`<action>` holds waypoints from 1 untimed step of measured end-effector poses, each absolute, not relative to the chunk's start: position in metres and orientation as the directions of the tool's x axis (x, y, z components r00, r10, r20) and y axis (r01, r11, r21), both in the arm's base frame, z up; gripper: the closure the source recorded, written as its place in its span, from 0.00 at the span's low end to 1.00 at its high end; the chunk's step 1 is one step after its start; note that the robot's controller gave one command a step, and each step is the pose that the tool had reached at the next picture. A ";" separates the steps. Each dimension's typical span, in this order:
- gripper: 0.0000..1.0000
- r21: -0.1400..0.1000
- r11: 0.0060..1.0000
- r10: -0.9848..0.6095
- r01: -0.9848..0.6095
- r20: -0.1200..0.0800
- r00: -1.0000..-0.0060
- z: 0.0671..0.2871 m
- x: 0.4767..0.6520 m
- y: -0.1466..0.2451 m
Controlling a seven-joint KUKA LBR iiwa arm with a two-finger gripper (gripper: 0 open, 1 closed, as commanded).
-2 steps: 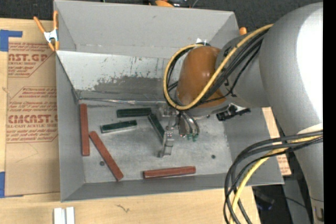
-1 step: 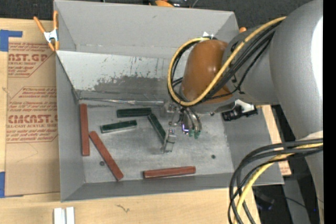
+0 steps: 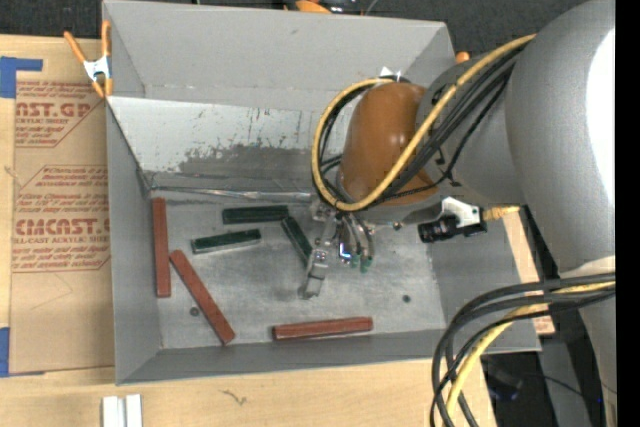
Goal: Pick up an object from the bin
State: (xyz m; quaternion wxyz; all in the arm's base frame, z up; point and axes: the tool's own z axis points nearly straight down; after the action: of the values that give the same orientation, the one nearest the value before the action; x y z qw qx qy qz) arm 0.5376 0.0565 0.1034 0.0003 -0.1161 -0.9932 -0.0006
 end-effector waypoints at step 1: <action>0.00 -0.001 0.919 0.393 0.393 0.002 -0.919 0.069 0.540 0.042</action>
Offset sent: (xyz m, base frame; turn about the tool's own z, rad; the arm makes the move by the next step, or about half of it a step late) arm 0.0036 -0.0156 -0.0334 0.1728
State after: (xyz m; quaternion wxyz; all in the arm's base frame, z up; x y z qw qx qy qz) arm 0.5403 0.0417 0.0686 0.0012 -0.2008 -0.9796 0.0002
